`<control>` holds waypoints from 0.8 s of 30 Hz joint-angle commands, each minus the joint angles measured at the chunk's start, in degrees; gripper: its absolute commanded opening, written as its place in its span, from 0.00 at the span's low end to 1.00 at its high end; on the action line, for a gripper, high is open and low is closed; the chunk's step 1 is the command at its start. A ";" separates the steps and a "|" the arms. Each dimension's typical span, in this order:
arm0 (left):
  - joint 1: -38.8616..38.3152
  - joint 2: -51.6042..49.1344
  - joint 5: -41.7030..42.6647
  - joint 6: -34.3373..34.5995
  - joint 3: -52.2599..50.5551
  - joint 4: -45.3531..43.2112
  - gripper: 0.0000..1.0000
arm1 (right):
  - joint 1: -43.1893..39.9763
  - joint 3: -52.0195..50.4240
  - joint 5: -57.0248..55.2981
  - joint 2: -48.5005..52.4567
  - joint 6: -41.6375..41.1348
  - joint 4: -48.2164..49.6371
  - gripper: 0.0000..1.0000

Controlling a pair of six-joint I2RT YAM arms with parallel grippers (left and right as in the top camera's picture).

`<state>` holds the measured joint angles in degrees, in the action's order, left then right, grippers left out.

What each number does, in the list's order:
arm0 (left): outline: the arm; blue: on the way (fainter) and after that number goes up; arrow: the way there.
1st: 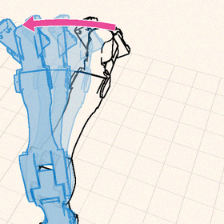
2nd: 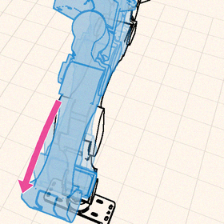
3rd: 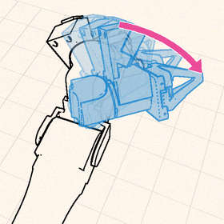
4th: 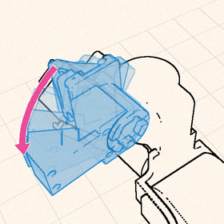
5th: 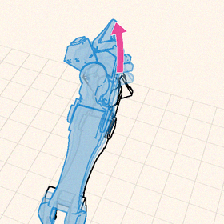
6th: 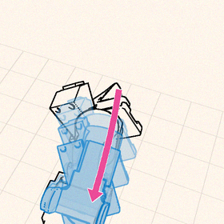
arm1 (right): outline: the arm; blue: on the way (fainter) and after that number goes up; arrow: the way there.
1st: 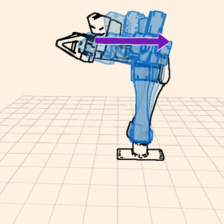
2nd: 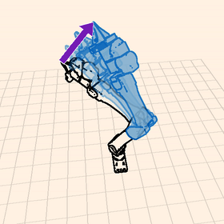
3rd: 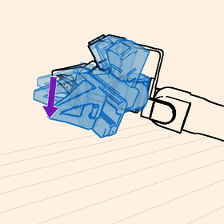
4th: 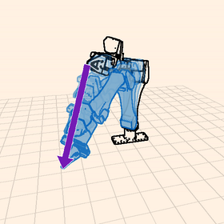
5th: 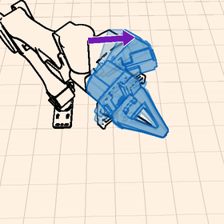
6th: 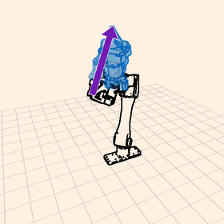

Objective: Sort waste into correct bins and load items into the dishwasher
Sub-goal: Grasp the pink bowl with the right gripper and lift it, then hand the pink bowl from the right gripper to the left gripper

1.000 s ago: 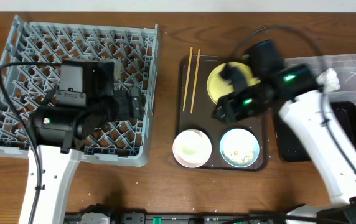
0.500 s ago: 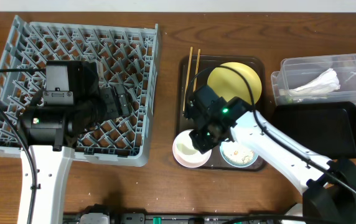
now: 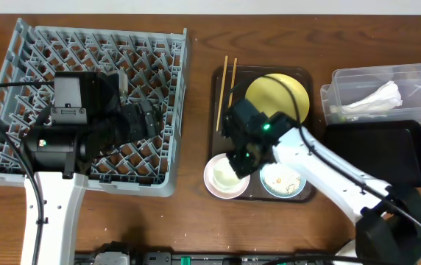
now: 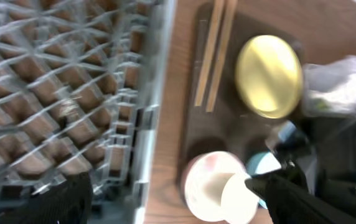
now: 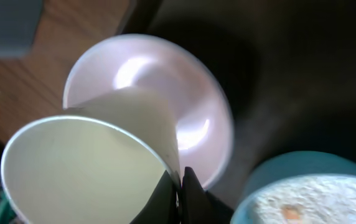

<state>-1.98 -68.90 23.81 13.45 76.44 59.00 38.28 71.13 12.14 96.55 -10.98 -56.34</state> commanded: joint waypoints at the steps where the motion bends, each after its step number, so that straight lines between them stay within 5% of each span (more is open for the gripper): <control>1: 0.24 0.31 11.52 -0.90 1.18 -2.60 0.90 | -6.25 8.39 7.23 -1.84 5.27 -2.95 0.01; 6: 0.24 0.31 19.63 1.55 1.18 -8.72 0.89 | -16.20 17.55 25.75 -2.71 11.06 -4.22 0.01; 13: 0.24 0.31 29.88 4.74 1.18 -16.22 0.90 | -25.14 19.82 59.65 -2.69 12.35 5.90 0.01; 24: -0.44 0.31 41.38 4.85 1.18 -20.61 0.90 | -22.99 19.82 72.39 -2.69 10.38 16.55 0.01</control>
<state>-2.00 -68.90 60.90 18.11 76.44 38.76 13.82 90.19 77.14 94.70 -0.60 -41.10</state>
